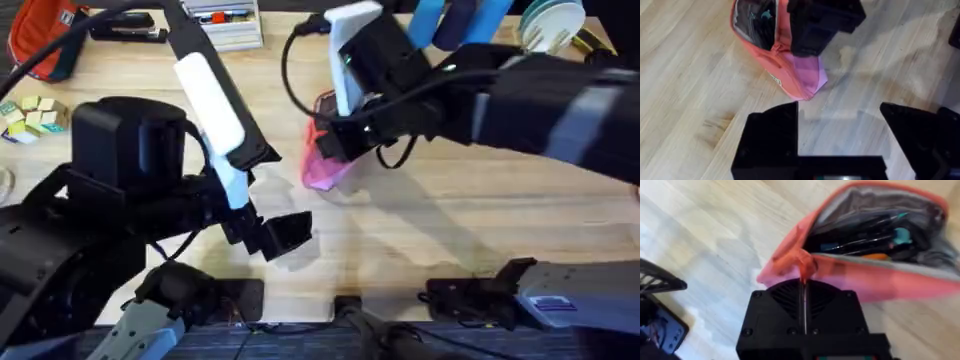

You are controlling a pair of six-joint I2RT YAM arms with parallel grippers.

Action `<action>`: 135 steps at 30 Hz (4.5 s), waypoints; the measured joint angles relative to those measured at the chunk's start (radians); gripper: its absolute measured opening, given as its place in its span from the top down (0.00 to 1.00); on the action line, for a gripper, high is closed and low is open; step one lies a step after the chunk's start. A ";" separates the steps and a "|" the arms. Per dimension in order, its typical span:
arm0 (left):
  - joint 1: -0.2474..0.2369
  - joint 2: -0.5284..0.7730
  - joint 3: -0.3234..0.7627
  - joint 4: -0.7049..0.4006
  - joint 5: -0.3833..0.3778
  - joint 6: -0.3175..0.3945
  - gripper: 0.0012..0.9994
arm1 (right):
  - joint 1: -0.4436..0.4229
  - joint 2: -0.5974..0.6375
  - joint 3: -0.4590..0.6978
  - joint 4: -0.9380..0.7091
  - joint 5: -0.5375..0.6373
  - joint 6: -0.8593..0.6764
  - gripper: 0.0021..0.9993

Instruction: Unzip the bag, pick up the pens from the table one at a time and place them inside, then zip the bag closed.

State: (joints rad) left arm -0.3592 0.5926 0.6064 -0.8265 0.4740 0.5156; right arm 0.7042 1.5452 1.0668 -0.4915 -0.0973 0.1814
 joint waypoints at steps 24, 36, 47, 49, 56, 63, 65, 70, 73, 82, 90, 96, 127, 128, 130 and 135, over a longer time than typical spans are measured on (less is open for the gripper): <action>0.000 0.000 -0.121 0.147 -0.041 0.000 0.01 | -0.043 -0.112 0.012 0.013 0.030 -0.013 0.97; 0.000 0.078 -0.160 0.293 -0.045 0.000 0.01 | -0.043 -0.112 0.012 0.014 0.030 -0.018 0.97; 0.000 0.423 -0.163 0.607 0.013 0.000 0.01 | -0.043 -0.112 0.012 0.017 0.030 -0.018 0.97; 0.000 0.452 -0.163 0.625 0.037 0.000 0.01 | -0.043 -0.112 0.012 0.017 0.030 -0.018 0.97; 0.000 0.467 -0.163 0.629 0.082 0.000 0.01 | -0.043 -0.112 0.012 0.017 0.030 -0.018 0.97; 0.005 0.431 -0.164 0.624 0.082 -0.001 0.30 | -0.043 -0.112 0.012 0.017 0.030 -0.018 0.97; 0.005 0.414 -0.163 0.624 0.080 -0.004 0.41 | -0.043 -0.112 0.012 0.017 0.030 -0.018 0.97; 0.005 0.401 -0.164 0.625 0.072 -0.003 0.75 | -0.043 -0.112 0.012 0.017 0.030 -0.018 0.97; 0.006 0.401 -0.163 0.622 0.064 -0.006 0.95 | -0.043 -0.112 0.012 0.017 0.030 -0.018 0.97; 0.006 0.401 -0.163 0.616 0.061 -0.006 0.96 | -0.050 -0.112 0.012 0.016 0.029 -0.043 0.97; 0.006 0.401 -0.163 0.617 0.061 -0.006 0.96 | -0.177 -0.112 0.012 0.011 0.021 -0.071 0.97; 0.006 0.401 -0.163 0.616 0.064 -0.007 0.96 | -0.278 -0.112 0.012 0.011 0.021 -0.125 0.97; 0.006 0.401 -0.163 0.610 0.076 -0.007 0.96 | -0.646 0.126 0.013 0.202 0.035 -0.160 0.97; 0.006 0.401 -0.163 0.610 0.076 -0.007 0.96 | -0.644 0.134 0.013 0.202 0.037 -0.156 0.97; 0.006 0.401 -0.163 0.610 0.076 -0.007 0.96 | -0.641 0.145 0.013 0.200 0.038 -0.151 0.97; 0.006 0.401 -0.163 0.610 0.076 -0.007 0.96 | -0.636 0.161 0.013 0.201 0.038 -0.144 0.97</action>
State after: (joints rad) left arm -0.3534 0.9936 0.4431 -0.2165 0.5503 0.5087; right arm 0.0677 1.7058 1.0801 -0.2909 -0.0595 0.0376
